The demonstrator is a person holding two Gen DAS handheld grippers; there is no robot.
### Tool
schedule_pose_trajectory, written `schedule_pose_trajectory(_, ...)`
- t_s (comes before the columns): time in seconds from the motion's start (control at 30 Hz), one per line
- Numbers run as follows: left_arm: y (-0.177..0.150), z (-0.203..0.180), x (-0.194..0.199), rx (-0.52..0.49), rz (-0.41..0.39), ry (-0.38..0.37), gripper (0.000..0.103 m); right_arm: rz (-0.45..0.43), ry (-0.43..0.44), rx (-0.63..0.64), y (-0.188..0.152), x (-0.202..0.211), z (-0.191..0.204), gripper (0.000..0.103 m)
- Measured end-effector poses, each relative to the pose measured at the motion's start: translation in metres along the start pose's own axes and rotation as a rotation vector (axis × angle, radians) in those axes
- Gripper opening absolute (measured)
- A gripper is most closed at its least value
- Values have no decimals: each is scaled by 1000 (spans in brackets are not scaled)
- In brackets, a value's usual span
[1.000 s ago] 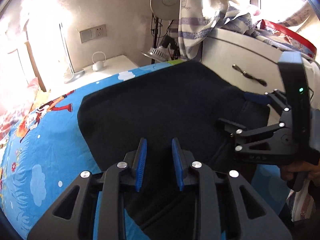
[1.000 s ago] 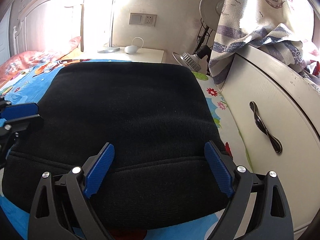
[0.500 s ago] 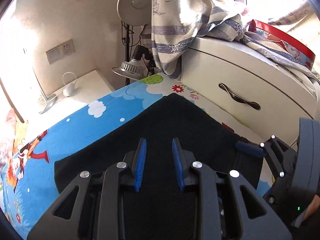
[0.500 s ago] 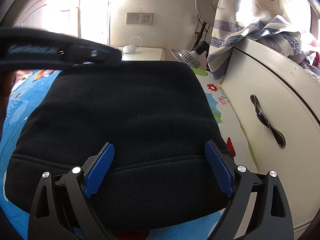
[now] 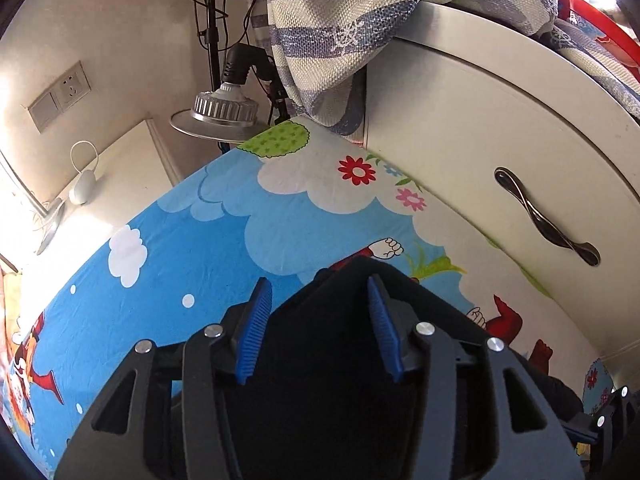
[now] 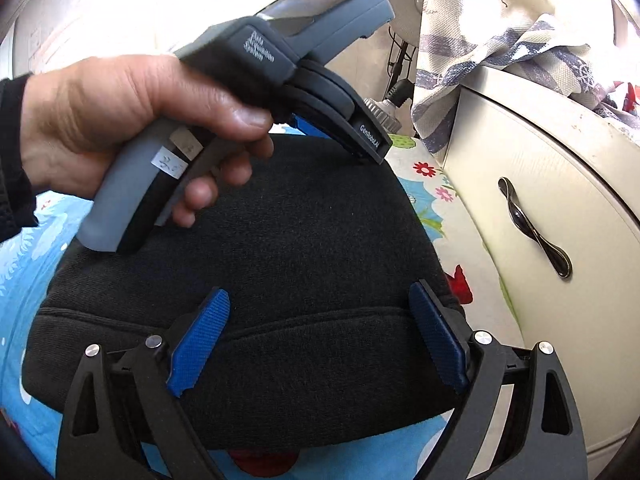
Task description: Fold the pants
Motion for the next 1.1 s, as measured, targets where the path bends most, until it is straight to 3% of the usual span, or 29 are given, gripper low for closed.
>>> schedule_pose_trajectory(0.13, -1, 3, -4, 22, -11, 12, 50, -21, 55, -121, 3, 29, -17, 84)
schedule_pose_trajectory(0.23, -1, 5, -5, 47, -15, -9, 50, -84, 14, -187, 18, 44, -36, 84)
schedule_pose_trajectory(0.37, -2, 3, -4, 47, -18, -2, 50, -115, -40, -142, 32, 32, -39, 84)
schedule_pose_trajectory(0.43, -2, 5, -5, 59, -15, -10, 50, -29, -75, -127, 25, 7, -40, 81)
schedule_pose_trajectory(0.47, -2, 6, -5, 65, -11, -14, 50, 44, -81, -133, 18, -10, -44, 71)
schedule_pose_trajectory(0.57, 0, 15, -3, 123, -7, -20, 58, 58, -38, -192, 10, -17, -53, 72)
schedule_pose_trajectory(0.63, 2, 24, 0, 189, -28, -33, 56, 66, -51, -177, 8, -17, -50, 72)
schedule_pose_trajectory(0.73, 5, 28, -4, 176, -14, 0, 52, 64, -58, -177, 7, -18, -48, 72)
schedule_pose_trajectory(0.8, 8, 37, 0, 146, -7, 119, 38, 71, -55, -179, 6, -20, -48, 73)
schedule_pose_trajectory(0.87, 10, 56, 12, 178, -26, 241, 34, 72, -56, -178, 6, -21, -48, 73)
schedule_pose_trajectory(0.9, 12, 63, 21, 204, -61, 237, 33, 71, -55, -181, 5, -21, -48, 74)
schedule_pose_trajectory(0.93, 16, 60, 30, 207, -105, 183, 33, 72, -53, -186, 5, -21, -48, 74)
schedule_pose_trajectory(1.0, 23, 38, 41, 118, -144, 43, 33, 72, -50, -195, 4, -24, -49, 75)
schedule_pose_trajectory(1.1, 22, -10, 40, -41, -105, -232, 34, 75, -50, -195, 3, -24, -48, 75)
Point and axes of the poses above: each gripper's, at about its wrist camera, not at the fingertips, and x roughly against the way its jaws point, z to its left, y to its top, the point moved 6 cm from there along -x, roughly the way its jaws point, and after that the axes turned 8 degrees about -x, right-handed, at the moved point
